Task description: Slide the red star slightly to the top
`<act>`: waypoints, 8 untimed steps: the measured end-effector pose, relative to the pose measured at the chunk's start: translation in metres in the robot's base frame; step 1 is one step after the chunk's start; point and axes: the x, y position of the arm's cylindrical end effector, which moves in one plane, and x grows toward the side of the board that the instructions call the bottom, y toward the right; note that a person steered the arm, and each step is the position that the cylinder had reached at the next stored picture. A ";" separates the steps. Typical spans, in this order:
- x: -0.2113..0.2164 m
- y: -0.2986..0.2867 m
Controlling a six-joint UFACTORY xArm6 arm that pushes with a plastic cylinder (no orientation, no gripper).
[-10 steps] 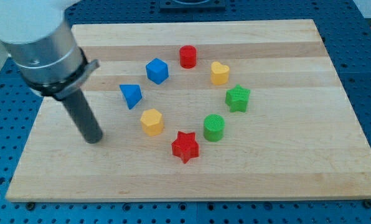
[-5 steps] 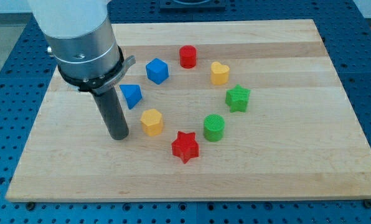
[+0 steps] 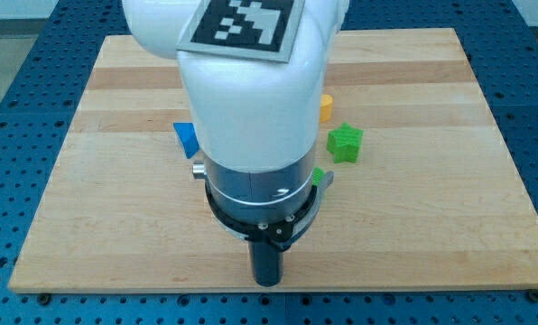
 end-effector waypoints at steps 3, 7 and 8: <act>-0.060 -0.002; -0.042 -0.060; -0.042 -0.103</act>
